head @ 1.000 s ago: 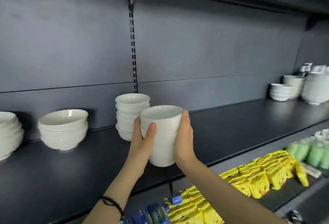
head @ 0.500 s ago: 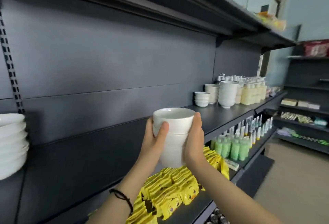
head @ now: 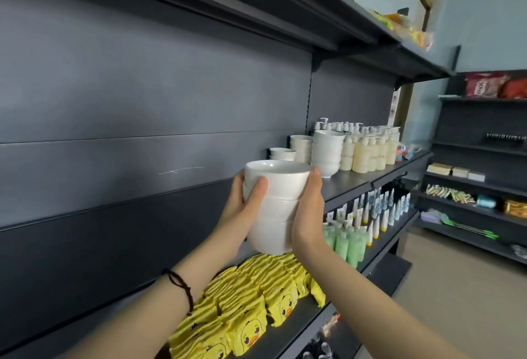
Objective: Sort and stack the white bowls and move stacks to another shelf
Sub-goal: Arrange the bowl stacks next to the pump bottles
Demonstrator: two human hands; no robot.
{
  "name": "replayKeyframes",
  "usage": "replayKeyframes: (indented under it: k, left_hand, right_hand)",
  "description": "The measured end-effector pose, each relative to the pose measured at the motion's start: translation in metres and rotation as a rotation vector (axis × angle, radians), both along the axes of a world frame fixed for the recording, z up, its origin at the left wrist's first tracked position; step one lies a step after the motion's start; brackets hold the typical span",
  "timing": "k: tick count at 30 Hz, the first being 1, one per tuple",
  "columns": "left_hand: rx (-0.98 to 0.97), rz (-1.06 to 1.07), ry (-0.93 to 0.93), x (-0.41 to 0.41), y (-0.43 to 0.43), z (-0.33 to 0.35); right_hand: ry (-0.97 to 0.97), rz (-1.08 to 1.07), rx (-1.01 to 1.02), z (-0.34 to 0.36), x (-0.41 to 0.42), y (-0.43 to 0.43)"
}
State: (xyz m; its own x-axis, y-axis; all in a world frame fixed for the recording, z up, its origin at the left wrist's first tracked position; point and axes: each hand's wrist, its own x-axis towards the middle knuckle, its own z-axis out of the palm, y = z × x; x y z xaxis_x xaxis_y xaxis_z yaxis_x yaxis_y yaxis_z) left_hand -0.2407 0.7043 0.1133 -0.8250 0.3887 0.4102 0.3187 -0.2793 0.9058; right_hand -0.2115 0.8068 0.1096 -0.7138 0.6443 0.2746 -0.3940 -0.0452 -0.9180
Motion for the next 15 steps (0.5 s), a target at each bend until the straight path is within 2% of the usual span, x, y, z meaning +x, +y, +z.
replayKeyframes:
  k: [5, 15]
  left_hand:
    - [-0.052, 0.018, 0.010, -0.051, 0.034, 0.000]
    - [-0.085, 0.061, -0.024, -0.160, 0.112, 0.000]
  right_hand:
    - [-0.004, -0.001, -0.075, -0.008, -0.049, 0.031]
    - [-0.034, 0.043, -0.060, -0.002, -0.162, 0.109]
